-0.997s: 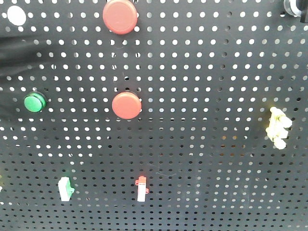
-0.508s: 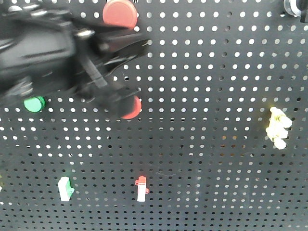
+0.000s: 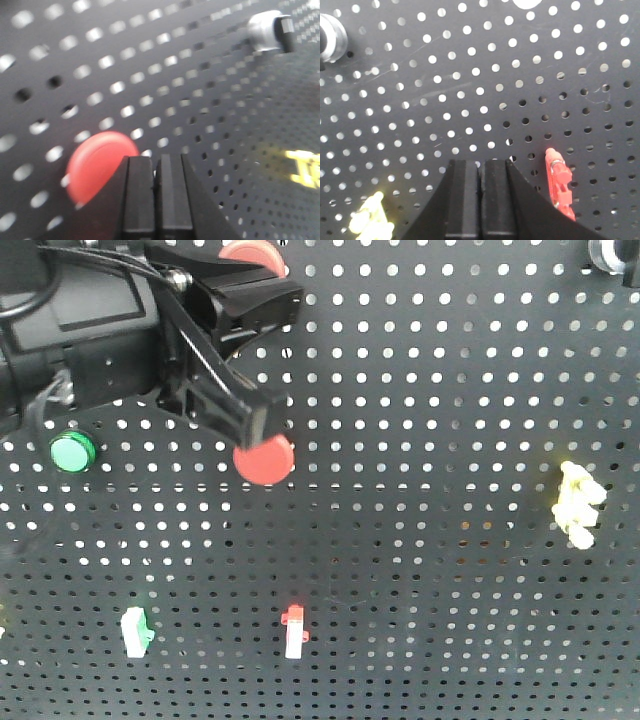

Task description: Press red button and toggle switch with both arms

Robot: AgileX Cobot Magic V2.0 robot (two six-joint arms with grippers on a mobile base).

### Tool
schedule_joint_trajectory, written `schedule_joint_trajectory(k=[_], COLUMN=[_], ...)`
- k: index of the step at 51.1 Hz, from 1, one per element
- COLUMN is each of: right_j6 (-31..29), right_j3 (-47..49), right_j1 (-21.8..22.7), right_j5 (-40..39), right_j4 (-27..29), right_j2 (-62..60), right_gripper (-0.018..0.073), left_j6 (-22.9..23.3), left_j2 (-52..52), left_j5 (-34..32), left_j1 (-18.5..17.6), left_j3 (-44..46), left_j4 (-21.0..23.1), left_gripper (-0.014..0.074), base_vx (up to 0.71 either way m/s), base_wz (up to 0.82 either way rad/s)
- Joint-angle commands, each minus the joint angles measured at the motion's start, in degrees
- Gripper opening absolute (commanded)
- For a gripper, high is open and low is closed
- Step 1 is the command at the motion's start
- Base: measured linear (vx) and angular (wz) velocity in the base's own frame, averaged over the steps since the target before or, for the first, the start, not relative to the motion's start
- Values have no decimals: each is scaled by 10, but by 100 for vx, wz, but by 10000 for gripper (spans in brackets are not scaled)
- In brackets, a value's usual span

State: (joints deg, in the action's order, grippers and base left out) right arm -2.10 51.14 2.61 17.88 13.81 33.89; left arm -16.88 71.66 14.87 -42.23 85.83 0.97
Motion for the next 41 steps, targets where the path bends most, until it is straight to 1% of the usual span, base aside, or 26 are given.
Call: schedule_joint_trajectory(k=[1,8,13,19,25,27,31,35,40,41], right_j6=[-6,-6,-6,-5,-8,-19,-68,-141,-274,-293], right_j3=[18,18,18,18,18,18,21,25,41,44], right_j1=[4,4,4,4,4,4,4,4,4,4], right_j5=[-35,-27,-23,-18,-20,-16,10,45,86,93], right_j4=[0,0,0,11,52,61,85,140,261,293], right_j2=[6,6,6,0,-17,-22,-25,-21,-4,2], right_gripper=[-3,-3,-3,-3,-3,-3,-3,-3,-3,-3], left_j6=[31,57,58,60,60,60,60,60,60,60], left_j2=[-1,-3,-14,-44,-82,-94,-113,-129,-149,-152], left_j5=[-67,-57,-45,-25,19,40,80,106,100,95], left_j1=[30,35,30,4,-20,-25,-27,-27,-27,-27], left_j3=[19,19,19,19,19,19,18,7,-26,-31], left_j4=[-13,-13,-10,-10,-10,-10,-10,-10,-10,-10], left_gripper=[1,1,1,1,1,1,1,1,1,1], base_vx=[0,0,0,0,0,0,0,0,0,0], base_wz=[0,0,0,0,0,0,0,0,0,0])
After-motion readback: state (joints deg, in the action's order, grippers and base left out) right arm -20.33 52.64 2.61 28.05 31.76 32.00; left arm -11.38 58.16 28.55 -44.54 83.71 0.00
